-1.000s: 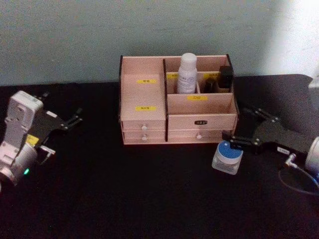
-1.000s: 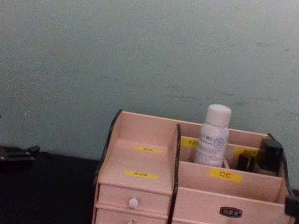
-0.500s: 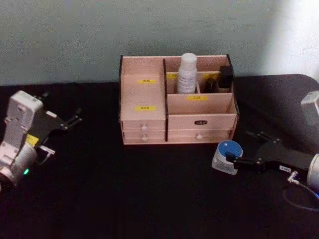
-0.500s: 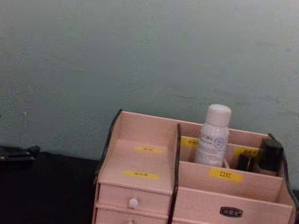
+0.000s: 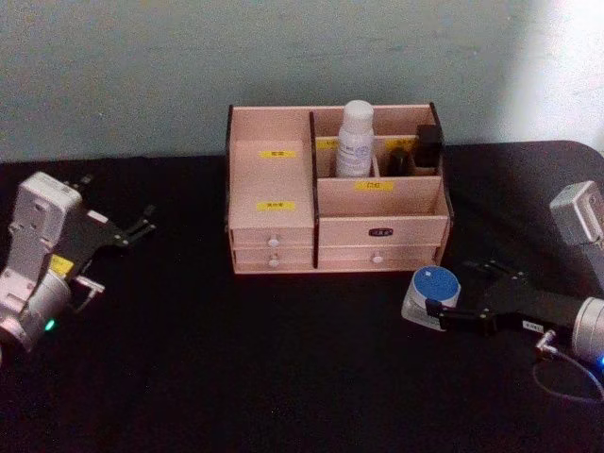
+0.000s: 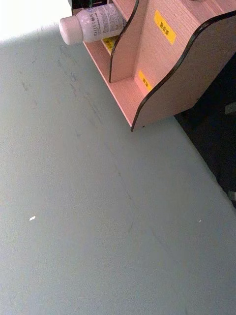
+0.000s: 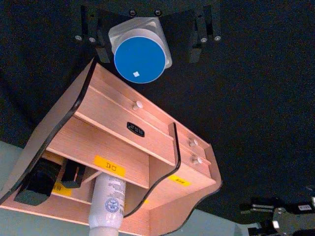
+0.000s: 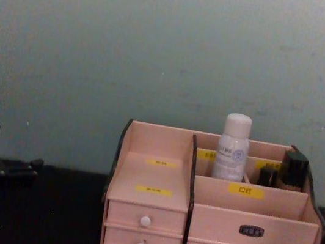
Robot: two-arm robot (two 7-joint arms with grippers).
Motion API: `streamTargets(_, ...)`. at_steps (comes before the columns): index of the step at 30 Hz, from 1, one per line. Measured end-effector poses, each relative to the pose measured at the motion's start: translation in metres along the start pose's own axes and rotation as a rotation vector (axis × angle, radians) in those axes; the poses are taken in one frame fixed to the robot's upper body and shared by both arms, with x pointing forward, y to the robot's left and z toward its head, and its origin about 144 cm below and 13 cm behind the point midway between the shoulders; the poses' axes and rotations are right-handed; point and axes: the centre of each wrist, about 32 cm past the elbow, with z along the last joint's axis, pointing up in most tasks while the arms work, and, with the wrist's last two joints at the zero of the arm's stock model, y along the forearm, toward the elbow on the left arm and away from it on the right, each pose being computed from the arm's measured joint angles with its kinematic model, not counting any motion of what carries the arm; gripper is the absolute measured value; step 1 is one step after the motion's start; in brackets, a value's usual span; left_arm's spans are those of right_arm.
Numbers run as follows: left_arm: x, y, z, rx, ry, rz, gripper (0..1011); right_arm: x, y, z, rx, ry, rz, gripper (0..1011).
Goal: Pick up the facial cleanser and watermelon frost from the table and place them into the tiered storage box.
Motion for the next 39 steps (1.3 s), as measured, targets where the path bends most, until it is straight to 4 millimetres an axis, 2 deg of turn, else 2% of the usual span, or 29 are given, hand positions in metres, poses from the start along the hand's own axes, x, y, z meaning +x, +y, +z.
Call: streamTargets(39, 0.000, 0.000, 0.000, 0.000, 0.000, 0.000, 1001, 0.008, 0.021, -0.005, -0.035, 0.005, 0.000, 1003)
